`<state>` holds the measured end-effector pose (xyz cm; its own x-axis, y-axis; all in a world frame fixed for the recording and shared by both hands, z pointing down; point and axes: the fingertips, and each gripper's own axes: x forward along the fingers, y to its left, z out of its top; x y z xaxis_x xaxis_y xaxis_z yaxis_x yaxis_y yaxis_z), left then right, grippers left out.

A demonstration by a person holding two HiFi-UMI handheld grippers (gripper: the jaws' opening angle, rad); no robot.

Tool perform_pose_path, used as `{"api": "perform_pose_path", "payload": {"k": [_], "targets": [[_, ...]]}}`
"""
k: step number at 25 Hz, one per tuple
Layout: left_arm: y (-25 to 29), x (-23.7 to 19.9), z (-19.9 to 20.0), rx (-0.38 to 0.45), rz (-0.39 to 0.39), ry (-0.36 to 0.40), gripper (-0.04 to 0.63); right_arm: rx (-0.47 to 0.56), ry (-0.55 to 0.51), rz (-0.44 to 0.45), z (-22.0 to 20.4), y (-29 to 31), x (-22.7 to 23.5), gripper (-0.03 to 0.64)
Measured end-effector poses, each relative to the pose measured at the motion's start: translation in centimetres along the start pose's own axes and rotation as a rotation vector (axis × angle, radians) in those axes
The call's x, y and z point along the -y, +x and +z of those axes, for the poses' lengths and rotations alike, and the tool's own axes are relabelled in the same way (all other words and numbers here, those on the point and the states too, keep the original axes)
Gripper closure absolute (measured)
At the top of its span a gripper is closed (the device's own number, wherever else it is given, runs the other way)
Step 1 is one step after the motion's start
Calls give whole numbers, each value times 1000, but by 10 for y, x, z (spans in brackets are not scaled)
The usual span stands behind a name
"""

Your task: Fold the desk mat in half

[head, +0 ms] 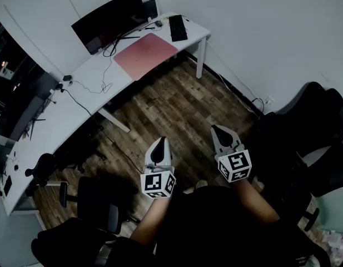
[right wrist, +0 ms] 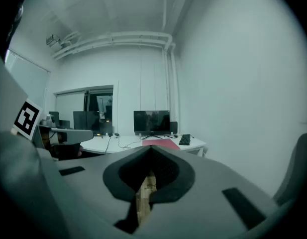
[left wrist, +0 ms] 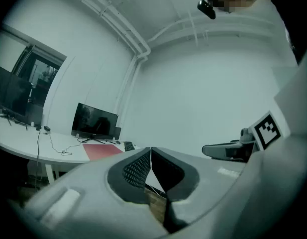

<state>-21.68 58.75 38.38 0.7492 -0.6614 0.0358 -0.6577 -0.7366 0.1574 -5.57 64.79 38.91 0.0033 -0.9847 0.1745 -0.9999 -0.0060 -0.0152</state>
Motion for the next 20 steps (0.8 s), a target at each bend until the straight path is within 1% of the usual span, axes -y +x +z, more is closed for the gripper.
{"api": "perform_pose_path", "payload": {"k": [5,17,20], "targets": [[10,6,-3,5,-6,-9,572,28,31,-26,1,0,12,621],[22,40,-13,5,-1,18,572,56,56,-18,-15,-28,47,621],[23,45,-16,-2,12,18,572,40,72,-13,-27,-32,55,621]]}}
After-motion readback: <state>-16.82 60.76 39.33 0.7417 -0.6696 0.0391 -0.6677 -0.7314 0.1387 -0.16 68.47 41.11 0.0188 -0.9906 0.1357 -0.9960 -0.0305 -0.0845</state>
